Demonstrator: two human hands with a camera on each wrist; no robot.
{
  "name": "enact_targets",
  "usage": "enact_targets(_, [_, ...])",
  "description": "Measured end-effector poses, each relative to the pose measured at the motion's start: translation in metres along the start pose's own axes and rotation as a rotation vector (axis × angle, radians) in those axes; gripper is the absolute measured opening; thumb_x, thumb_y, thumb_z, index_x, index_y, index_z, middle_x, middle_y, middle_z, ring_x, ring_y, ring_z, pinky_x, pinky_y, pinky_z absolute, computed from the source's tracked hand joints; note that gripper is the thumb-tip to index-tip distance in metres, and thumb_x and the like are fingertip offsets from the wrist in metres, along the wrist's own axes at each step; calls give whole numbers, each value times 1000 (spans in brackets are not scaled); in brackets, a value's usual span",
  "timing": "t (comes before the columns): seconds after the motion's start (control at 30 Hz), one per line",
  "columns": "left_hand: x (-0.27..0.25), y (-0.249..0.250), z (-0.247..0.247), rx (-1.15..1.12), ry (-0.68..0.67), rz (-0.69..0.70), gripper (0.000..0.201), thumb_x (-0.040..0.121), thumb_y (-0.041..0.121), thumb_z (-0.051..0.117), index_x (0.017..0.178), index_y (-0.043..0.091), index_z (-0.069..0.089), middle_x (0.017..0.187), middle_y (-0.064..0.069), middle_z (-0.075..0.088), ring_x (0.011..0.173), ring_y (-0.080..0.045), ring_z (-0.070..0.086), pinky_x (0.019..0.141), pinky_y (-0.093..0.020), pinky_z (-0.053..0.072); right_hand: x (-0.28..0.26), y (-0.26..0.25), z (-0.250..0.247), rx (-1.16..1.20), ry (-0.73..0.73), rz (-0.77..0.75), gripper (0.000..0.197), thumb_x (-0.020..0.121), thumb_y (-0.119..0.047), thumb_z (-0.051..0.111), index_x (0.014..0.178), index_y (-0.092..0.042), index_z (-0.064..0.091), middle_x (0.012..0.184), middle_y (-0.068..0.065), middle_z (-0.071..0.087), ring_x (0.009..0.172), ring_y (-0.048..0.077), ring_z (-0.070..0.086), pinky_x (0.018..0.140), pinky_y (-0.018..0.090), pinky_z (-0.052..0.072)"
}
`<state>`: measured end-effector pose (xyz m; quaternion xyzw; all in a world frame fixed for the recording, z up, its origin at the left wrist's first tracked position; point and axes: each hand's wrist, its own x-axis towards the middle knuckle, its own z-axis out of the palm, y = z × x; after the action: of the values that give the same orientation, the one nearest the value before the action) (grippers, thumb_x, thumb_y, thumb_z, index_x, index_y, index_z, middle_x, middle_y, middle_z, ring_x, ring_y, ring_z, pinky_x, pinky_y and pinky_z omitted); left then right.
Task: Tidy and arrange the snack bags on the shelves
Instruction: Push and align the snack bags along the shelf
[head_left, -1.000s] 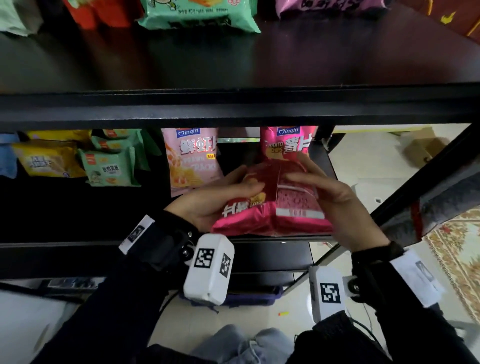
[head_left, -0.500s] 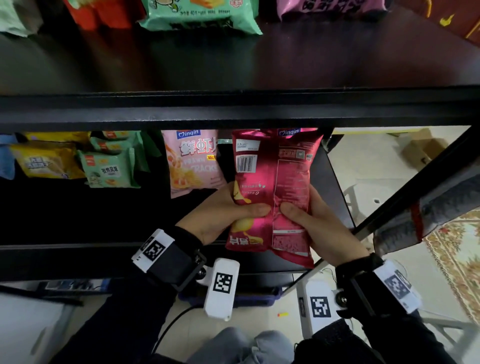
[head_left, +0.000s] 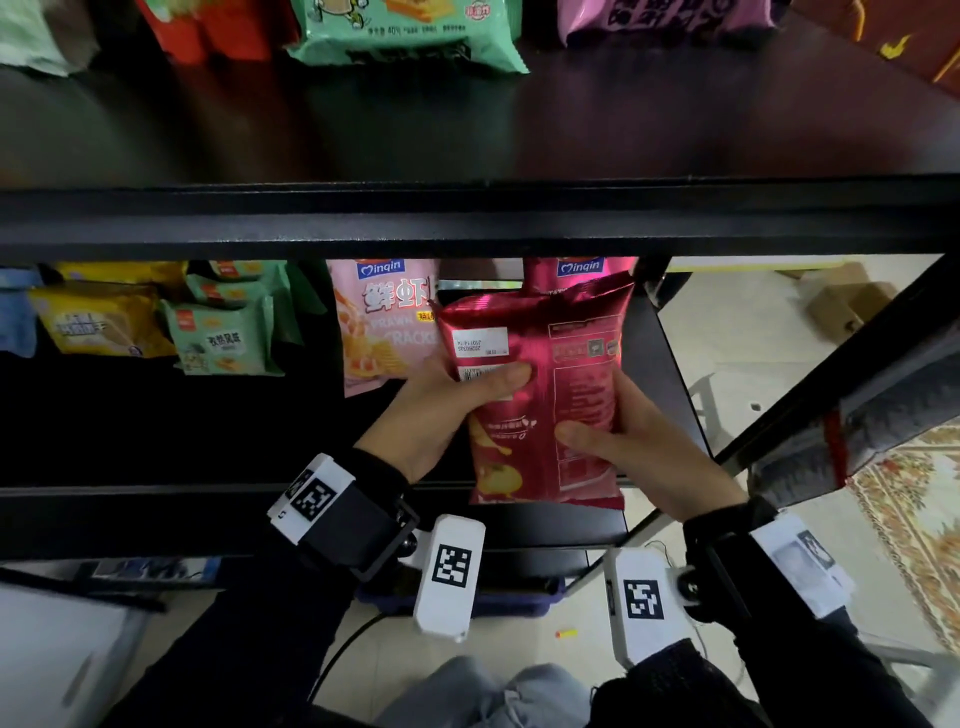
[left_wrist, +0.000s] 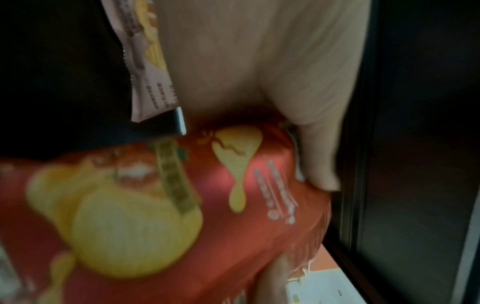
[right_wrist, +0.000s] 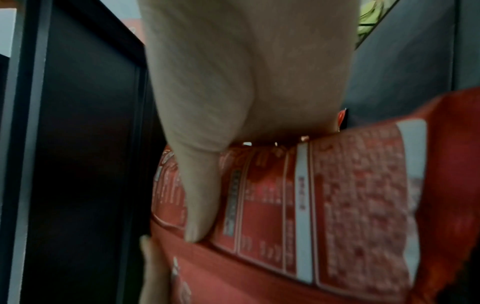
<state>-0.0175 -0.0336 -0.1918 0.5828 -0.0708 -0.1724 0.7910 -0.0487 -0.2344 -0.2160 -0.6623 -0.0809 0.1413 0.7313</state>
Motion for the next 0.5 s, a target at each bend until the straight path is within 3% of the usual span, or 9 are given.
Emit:
enact_targets(0.07, [1,1,1,-9,44,29,42,64,18,75,105,16,65,98,-1,75,90,-16,71,74,-27,56,2,-2,2,7,-49,16,71,74,-26,77,135,-30,42,125,1,64,117,18,61,94,35,53])
enact_targets(0.13, [1,0,2,19,52,54,39,65,15,75,103,15,66,98,-2,75,90,-17,71,74,-25,56,5,-5,5,31,-18,-25,72,76,-25,75,138,-25,38,130,1,61,120,20,58,95,36,52])
enact_targets(0.23, [0,-1,2,61,-10,55,39,62,20,81,99,23,69,99,1,75,93,-14,70,76,-23,54,8,-10,8,10,108,-86,59,74,-31,76,127,-30,49,121,-4,66,113,14,63,86,26,54])
enact_targets(0.33, [-1,0,-1,11,-59,16,52,56,35,87,104,27,67,103,3,74,98,-13,69,78,-22,54,7,-9,8,-1,175,-106,57,70,-35,79,121,-29,55,116,-3,69,108,15,66,89,32,55])
enact_targets(0.43, [-1,2,-2,-10,-12,23,48,71,26,80,115,20,62,107,2,72,100,-14,67,84,-26,54,4,-7,7,-12,173,-107,61,69,-30,79,124,-23,53,116,-1,69,109,16,65,95,40,52])
enact_targets(0.5, [-1,5,0,17,73,29,44,72,23,72,113,12,62,103,-2,73,95,-17,68,86,-30,54,5,-7,7,-12,153,-101,64,70,-27,81,126,-23,51,118,-2,68,111,16,64,97,41,50])
